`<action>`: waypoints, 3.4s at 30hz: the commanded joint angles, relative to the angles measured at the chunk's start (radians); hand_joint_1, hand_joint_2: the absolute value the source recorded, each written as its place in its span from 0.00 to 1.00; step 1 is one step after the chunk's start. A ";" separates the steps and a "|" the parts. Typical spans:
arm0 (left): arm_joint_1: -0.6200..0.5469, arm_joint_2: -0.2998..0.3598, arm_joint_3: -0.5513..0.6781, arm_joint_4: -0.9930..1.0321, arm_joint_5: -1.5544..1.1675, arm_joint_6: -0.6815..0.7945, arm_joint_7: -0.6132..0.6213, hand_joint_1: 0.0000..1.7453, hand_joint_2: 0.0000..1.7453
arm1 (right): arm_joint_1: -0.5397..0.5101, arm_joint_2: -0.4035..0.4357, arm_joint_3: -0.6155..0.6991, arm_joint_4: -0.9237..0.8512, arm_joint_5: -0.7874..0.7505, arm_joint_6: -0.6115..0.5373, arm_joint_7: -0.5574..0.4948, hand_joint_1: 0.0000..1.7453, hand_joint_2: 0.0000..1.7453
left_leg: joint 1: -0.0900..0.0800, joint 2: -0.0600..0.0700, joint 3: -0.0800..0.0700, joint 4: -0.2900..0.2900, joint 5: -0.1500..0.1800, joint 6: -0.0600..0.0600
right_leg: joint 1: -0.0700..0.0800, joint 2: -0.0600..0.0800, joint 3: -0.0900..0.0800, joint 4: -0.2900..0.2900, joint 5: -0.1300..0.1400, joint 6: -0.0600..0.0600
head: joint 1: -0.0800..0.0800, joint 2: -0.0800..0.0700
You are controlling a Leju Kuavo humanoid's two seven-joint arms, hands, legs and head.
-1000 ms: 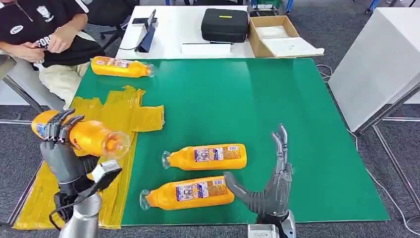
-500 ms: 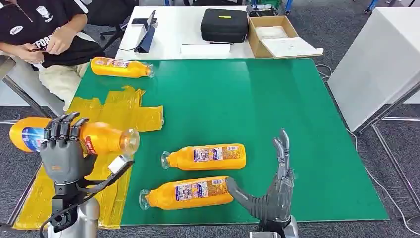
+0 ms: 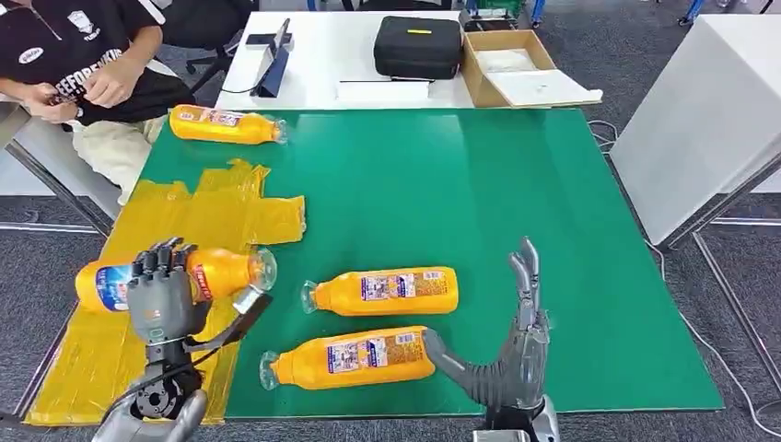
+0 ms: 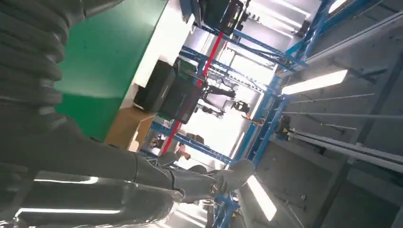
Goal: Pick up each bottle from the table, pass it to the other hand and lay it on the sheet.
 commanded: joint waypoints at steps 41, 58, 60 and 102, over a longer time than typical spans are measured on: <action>-0.157 -0.048 0.116 0.533 0.001 0.003 -0.055 0.00 1.00 | -0.086 0.042 -0.014 0.118 -0.016 0.074 0.013 0.00 1.00 | 0.003 0.001 0.007 -0.001 0.000 -0.006 | 0.001 0.000 0.006 -0.002 0.001 -0.003 | 0.000 0.000; -0.102 -0.105 0.204 0.398 0.001 0.003 -0.140 0.00 1.00 | -0.061 0.028 -0.027 0.110 0.002 0.066 0.016 0.00 1.00 | 0.002 -0.001 0.006 -0.001 0.001 -0.005 | 0.001 -0.001 0.005 -0.001 0.000 -0.002 | 0.000 0.000; -0.029 -0.162 0.225 0.178 0.003 0.003 -0.221 0.00 1.00 | -0.057 0.025 -0.041 0.098 0.026 0.056 0.033 0.00 1.00 | 0.003 0.000 0.008 -0.001 -0.001 -0.007 | 0.002 -0.001 0.007 -0.003 0.000 -0.003 | 0.000 0.000; 0.194 -0.230 -0.118 -0.432 0.949 -0.239 -0.869 0.00 1.00 | -0.241 -0.021 -0.209 0.390 0.761 0.366 0.529 0.00 1.00 | 0.000 0.002 0.010 -0.002 -0.004 -0.001 | 0.001 0.001 0.011 -0.006 -0.002 0.000 | -0.001 0.000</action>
